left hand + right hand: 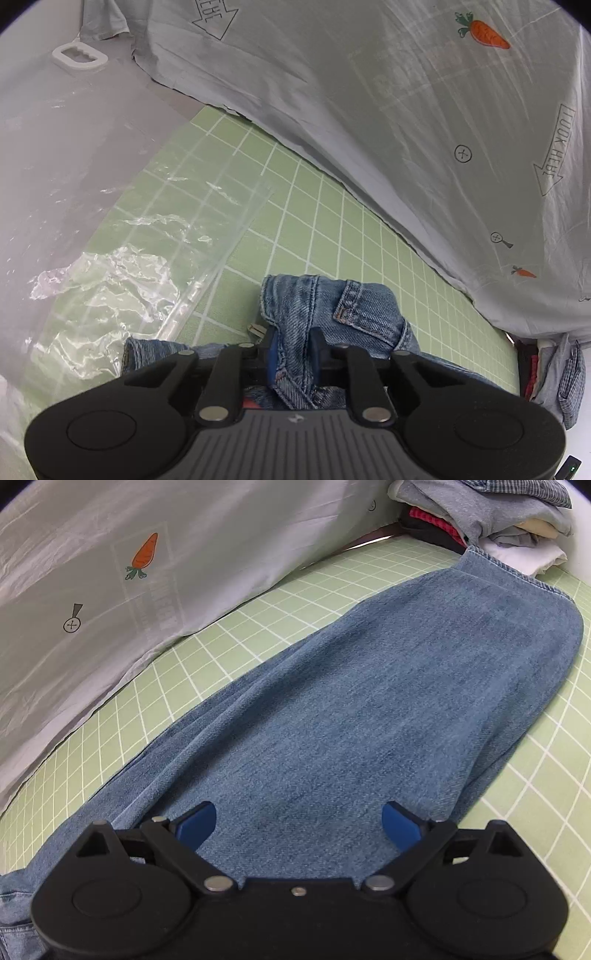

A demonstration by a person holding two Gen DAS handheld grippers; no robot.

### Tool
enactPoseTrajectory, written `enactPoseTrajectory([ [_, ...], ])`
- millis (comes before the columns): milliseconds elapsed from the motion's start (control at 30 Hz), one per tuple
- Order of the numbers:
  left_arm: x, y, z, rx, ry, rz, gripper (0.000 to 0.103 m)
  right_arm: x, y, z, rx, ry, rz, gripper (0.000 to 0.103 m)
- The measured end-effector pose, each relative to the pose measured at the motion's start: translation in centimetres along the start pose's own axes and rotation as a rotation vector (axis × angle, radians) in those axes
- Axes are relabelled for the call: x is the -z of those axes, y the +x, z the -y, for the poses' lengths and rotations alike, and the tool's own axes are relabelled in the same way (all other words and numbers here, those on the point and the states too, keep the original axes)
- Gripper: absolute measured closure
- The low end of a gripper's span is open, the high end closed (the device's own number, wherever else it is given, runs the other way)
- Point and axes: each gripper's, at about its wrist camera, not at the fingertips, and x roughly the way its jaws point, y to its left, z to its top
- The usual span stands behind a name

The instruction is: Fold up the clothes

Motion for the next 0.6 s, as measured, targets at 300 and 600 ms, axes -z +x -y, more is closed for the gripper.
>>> enactPoseTrajectory([
  [300,4.4,-12.7,0.1,0.076,-0.317,0.143,0.089,0.7,-0.7,-0.5,-0.012,-0.091,0.005,0.006],
  [600,6.3,-15.6,0.0,0.022,-0.428,0.199,0.089,1.2,-1.4,-0.1,-0.044,-0.247,-0.025,0.006],
])
